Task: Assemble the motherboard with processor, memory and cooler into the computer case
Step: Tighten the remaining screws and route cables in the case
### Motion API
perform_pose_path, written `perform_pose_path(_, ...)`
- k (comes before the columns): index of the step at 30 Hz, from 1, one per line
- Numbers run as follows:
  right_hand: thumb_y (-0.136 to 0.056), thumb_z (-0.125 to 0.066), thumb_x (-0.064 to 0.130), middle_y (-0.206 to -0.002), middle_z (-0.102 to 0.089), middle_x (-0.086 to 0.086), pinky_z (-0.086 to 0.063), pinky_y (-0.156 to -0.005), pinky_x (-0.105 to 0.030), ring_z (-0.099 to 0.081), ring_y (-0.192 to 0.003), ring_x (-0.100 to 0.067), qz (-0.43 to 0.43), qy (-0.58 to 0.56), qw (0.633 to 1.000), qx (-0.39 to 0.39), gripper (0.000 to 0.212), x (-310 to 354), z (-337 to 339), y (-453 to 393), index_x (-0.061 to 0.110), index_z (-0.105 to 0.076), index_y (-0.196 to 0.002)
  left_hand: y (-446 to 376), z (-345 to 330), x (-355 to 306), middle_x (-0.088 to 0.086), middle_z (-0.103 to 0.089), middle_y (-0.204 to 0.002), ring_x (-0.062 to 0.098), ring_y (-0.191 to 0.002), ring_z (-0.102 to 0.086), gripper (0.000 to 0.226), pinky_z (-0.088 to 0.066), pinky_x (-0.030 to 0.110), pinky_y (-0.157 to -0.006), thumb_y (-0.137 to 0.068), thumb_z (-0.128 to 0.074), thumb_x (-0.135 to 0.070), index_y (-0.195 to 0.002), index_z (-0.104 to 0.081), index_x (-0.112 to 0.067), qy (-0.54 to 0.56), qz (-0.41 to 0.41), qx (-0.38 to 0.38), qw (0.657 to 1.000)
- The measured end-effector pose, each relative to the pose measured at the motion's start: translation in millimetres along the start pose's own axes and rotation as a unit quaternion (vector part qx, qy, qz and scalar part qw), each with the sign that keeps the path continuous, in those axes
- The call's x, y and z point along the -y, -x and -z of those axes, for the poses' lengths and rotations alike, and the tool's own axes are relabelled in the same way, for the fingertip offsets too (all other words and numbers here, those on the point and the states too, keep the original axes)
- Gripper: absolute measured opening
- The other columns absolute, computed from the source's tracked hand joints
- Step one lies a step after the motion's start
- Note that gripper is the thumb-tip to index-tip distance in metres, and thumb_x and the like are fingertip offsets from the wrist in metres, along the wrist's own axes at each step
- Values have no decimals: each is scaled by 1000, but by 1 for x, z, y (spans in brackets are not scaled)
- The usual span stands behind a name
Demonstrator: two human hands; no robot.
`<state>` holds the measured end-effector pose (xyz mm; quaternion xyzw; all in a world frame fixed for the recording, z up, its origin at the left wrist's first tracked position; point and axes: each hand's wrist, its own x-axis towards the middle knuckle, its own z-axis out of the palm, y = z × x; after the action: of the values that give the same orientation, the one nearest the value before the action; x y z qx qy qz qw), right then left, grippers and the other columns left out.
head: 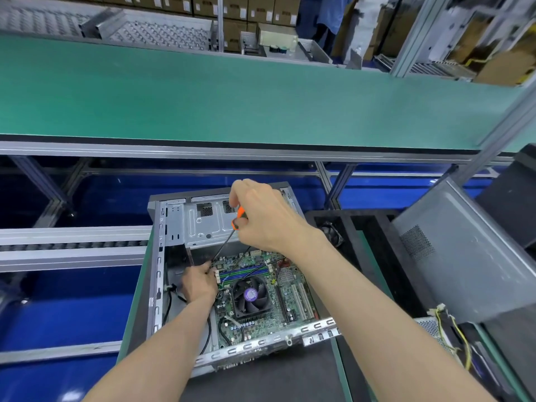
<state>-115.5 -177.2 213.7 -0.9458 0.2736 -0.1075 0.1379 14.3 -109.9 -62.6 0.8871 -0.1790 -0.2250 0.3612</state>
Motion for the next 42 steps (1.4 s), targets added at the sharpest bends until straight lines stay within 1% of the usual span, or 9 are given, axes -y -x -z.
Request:
perform_pose_path(6, -99, -51, 28, -80, -44, -4, -32, -58, -37, -42, -69, -32, -23, 122, 989, -75, 24, 10, -16, -4, 13, -34, -92, -1, 0, -2, 12, -70, -120, 31, -101, -67, 27, -49, 30, -88, -95, -65, -15, -121, -71, -16, -1, 8, 7, 1000)
perform_pose_path(13, -87, -62, 15, -95, -55, -5, -48, -67, -43, -55, -80, -31, -21, 10, 999, -26, 20, -4, -5, 5, 12, -45, -97, -4, -3, 0, 12, -72, -115, 28, -94, -69, 26, -47, 25, -80, -95, -66, -16, -120, -71, -16, 15, 12, 9, 1000)
perform_pose_path(17, -99, -53, 37, -80, -52, -7, -31, -57, -36, -48, -69, -30, -82, 122, 983, -108, 30, -11, -18, 13, 15, -34, -90, -6, -4, 2, 11, -73, -112, 21, -78, -63, 26, -44, 23, -75, -94, -66, -16, -120, -71, -17, 14, 13, 11, 1000)
perform_pose_path(23, -85, -63, 14, -98, -52, -2, -48, -70, -44, -55, -86, -29, -37, -31, 998, -26, 27, -12, -7, 13, 15, -45, -104, -8, -5, 4, 11, -73, -112, 21, -81, -65, 27, -44, 23, -76, -94, -66, -16, -121, -71, -17, 20, 10, 15, 1000)
perform_pose_path(28, -99, -52, 30, -79, -47, -6, -37, -56, -37, -47, -68, -32, -78, 72, 990, -93, 26, -5, -19, 7, 14, -33, -93, -8, -6, 5, 9, -73, -113, 17, -74, -61, 28, -44, 22, -74, -94, -66, -16, -122, -70, -18, 21, 17, 14, 1000)
perform_pose_path(32, -89, -61, 24, -96, -54, -4, -44, -62, -39, -55, -80, -31, -29, 46, 997, -54, 23, -6, -10, 7, 13, -45, -103, -6, -3, 3, 10, -74, -112, 26, -86, -69, 29, -46, 24, -76, -94, -65, -16, -122, -70, -19, 15, 16, 14, 1000)
perform_pose_path(35, -85, -62, 14, -100, -56, -1, -46, -69, -40, -55, -86, -26, -31, -23, 999, -21, 22, -9, -6, 8, 15, -50, -103, -6, -3, 4, 10, -74, -110, 21, -77, -64, 29, -44, 23, -74, -94, -66, -17, -123, -70, -21, 24, 23, 11, 999)
perform_pose_path(40, -100, -51, 35, -78, -48, -4, -28, -52, -34, -43, -68, -30, -83, 97, 987, -94, 27, -9, -16, 7, 15, -36, -92, -5, -3, 3, 9, -73, -113, 21, -82, -66, 29, -42, 21, -79, -94, -67, -17, -123, -70, -21, 46, 35, 8, 998)
perform_pose_path(42, -95, -57, 34, -87, -51, -4, -35, -55, -36, -46, -71, -29, -48, 88, 992, -73, 26, -8, -12, 9, 15, -39, -96, -5, -3, 3, 12, -73, -113, 19, -76, -66, 30, -43, 20, -79, -93, -68, -15, -123, -69, -18, 57, 38, 5, 998)
